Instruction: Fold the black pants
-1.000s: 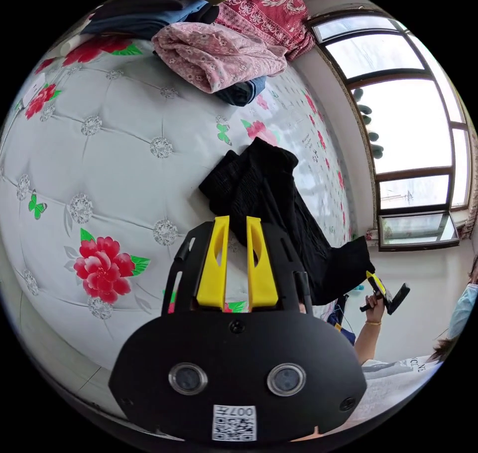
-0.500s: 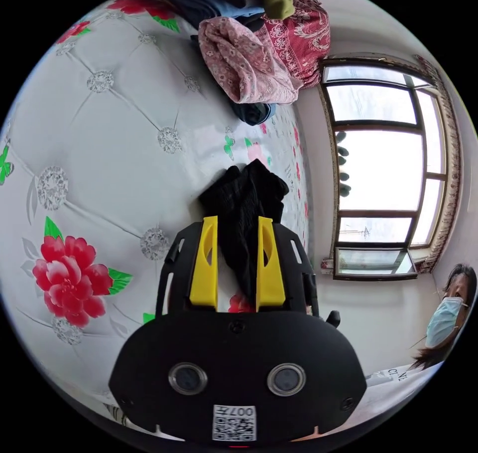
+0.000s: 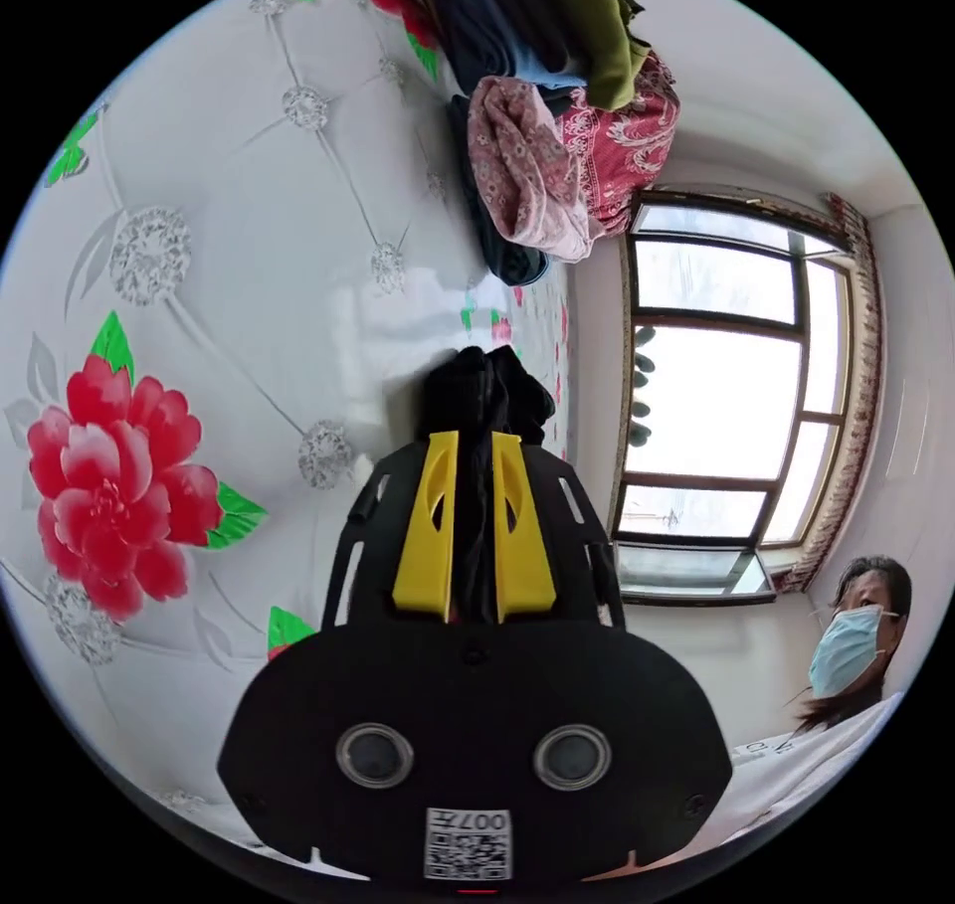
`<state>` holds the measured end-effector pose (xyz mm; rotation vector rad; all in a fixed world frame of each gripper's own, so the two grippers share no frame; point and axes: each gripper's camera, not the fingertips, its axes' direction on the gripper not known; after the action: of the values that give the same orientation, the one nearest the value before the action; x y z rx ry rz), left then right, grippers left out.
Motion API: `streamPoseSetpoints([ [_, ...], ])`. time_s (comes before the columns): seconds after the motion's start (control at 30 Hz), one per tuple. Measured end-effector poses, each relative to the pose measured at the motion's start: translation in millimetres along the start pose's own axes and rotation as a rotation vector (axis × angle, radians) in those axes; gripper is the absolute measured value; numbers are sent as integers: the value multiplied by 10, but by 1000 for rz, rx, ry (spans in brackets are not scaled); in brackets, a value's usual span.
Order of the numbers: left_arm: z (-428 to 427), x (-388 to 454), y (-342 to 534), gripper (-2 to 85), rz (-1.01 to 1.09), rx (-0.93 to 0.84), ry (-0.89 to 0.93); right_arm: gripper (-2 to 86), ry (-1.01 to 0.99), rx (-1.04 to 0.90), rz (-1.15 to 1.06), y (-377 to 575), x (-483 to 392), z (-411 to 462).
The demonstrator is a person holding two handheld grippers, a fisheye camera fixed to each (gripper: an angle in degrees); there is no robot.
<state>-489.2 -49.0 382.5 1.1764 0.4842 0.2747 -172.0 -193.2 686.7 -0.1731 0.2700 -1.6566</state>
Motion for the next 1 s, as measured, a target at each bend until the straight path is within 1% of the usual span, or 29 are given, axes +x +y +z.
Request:
streamPoseSetpoints([
  [0.07,48,45,37,157,37,-51,-48,-2,-4,9,6,52,29,66],
  [0.1,97,70,68,169,62,-77,-68,-2,-4,14,7,83,44,107],
  [0.2,207,56,147,173,70,-89,-75,-2,-7,14,7,146,92,196],
  [0.33,402,-23,181,136,43,-99,-40,-2,-5,12,-1,227,142,265],
  [0.43,579,-94,207,72,-23,-99,-54,-2,8,16,-9,310,171,310],
  [0.53,658,50,371,48,14,-49,-59,-2,14,24,-6,395,212,332],
  [0.6,695,496,603,43,190,-14,-153,-2,25,29,-4,465,240,338],
  [0.63,718,634,669,42,243,-13,-177,-2,29,31,-6,484,244,340],
  [0.7,896,1235,978,43,485,-44,-285,-1,46,41,-7,563,267,346],
  [0.73,956,1380,1070,44,542,-50,-316,-1,49,44,-5,583,276,345],
  [0.77,1100,1644,1270,44,662,-65,-354,-1,54,51,-3,624,296,343],
  [0.8,1254,1864,1469,44,767,-90,-365,-1,56,59,2,665,321,337],
  [0.87,1458,2099,1742,44,873,-101,-346,-1,51,70,16,727,371,320],
  [0.93,1692,2292,1985,44,953,-144,-332,0,45,82,29,792,425,287],
  [1.0,2037,2572,2396,43,1089,-200,-319,2,50,110,41,898,478,219],
])
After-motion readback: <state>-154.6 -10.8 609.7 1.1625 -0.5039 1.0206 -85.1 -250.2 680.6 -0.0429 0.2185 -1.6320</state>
